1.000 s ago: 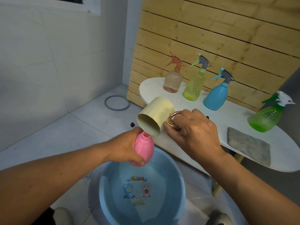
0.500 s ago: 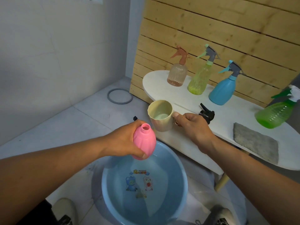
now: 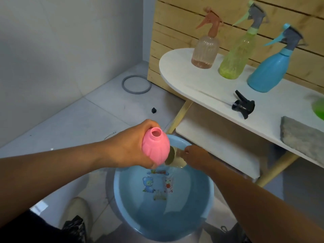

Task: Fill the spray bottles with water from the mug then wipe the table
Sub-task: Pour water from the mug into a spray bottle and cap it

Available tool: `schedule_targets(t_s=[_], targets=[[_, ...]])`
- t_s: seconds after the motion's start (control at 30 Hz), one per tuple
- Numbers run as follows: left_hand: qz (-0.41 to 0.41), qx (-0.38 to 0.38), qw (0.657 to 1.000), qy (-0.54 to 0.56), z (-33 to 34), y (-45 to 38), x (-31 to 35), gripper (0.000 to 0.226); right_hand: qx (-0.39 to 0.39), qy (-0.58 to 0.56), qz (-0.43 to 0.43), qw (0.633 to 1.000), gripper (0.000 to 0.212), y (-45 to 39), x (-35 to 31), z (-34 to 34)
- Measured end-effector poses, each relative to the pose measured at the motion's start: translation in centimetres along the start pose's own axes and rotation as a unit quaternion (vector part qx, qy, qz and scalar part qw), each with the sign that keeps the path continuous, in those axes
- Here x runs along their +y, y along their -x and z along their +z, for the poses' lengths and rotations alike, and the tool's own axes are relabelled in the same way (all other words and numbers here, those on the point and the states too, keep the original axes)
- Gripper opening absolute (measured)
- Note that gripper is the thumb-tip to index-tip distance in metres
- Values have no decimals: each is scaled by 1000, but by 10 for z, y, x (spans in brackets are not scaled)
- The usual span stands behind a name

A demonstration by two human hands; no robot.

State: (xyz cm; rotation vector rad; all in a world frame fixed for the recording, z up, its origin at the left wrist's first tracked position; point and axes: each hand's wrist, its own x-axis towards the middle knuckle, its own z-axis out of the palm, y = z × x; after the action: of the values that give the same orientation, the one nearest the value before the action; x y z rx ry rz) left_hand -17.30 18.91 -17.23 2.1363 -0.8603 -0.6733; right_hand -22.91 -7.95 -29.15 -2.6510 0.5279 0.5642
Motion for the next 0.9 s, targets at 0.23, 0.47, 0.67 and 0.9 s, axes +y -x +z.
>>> schedule_targets(t_s=[0.23, 0.47, 0.67, 0.9], targets=[[-22, -2, 999, 23, 5, 4, -5, 91, 0, 225, -5, 974, 34, -17, 23, 57], [-34, 4, 999, 20, 4, -2, -5, 91, 6, 323, 8, 946, 30, -25, 21, 79], [-37, -6, 999, 4, 3, -4, -9, 91, -6, 307, 11, 952, 29, -28, 15, 90], [-44, -3, 999, 3, -1, -5, -13, 91, -27, 205, 9, 978, 30, -26, 9, 95]])
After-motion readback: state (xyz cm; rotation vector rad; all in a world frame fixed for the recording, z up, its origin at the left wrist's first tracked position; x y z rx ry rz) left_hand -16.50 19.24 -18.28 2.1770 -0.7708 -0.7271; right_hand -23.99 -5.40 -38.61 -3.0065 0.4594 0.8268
